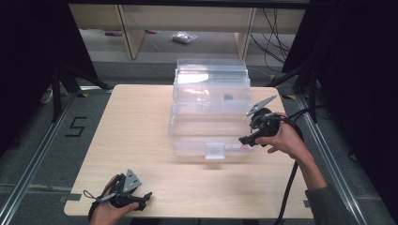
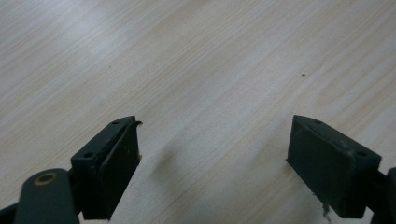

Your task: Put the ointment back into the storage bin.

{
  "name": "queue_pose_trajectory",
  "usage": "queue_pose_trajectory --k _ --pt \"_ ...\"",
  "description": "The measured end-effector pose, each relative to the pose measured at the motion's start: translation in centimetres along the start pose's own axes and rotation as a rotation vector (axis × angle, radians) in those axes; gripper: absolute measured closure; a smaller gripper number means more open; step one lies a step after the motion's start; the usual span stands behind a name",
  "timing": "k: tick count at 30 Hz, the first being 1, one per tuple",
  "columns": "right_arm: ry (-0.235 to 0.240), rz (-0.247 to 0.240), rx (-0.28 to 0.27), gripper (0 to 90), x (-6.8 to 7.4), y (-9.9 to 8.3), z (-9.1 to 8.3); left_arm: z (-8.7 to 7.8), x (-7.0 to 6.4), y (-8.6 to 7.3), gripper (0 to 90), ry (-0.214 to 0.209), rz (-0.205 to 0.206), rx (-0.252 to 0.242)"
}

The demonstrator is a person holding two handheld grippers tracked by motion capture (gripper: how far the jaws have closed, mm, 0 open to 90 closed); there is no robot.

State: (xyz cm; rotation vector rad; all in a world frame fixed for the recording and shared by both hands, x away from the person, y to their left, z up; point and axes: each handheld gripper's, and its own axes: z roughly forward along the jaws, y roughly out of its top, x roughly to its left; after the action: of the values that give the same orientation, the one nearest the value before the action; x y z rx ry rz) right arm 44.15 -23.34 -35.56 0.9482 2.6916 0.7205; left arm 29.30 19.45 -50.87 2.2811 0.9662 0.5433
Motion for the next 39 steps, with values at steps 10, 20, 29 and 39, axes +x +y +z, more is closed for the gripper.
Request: queue_pose_trajectory --k 10,20,29,39 --pt "0.015 0.001 -0.024 23.7 0.8 -1.0 -0.2 0.0 0.0 0.0 16.3 -0.003 0.004 0.005" --pt "0.005 0.008 -0.036 22.4 1.4 -1.7 -0.1 -0.1 0.0 0.0 16.2 -0.003 0.001 0.004" --pt "0.025 0.003 -0.071 16.9 2.0 -2.5 0.2 0.0 0.0 0.0 16.2 -0.003 0.002 0.005" --pt "0.018 0.001 -0.087 16.8 2.4 -3.2 0.4 0.1 0.0 0.0 16.2 0.002 0.007 0.002"
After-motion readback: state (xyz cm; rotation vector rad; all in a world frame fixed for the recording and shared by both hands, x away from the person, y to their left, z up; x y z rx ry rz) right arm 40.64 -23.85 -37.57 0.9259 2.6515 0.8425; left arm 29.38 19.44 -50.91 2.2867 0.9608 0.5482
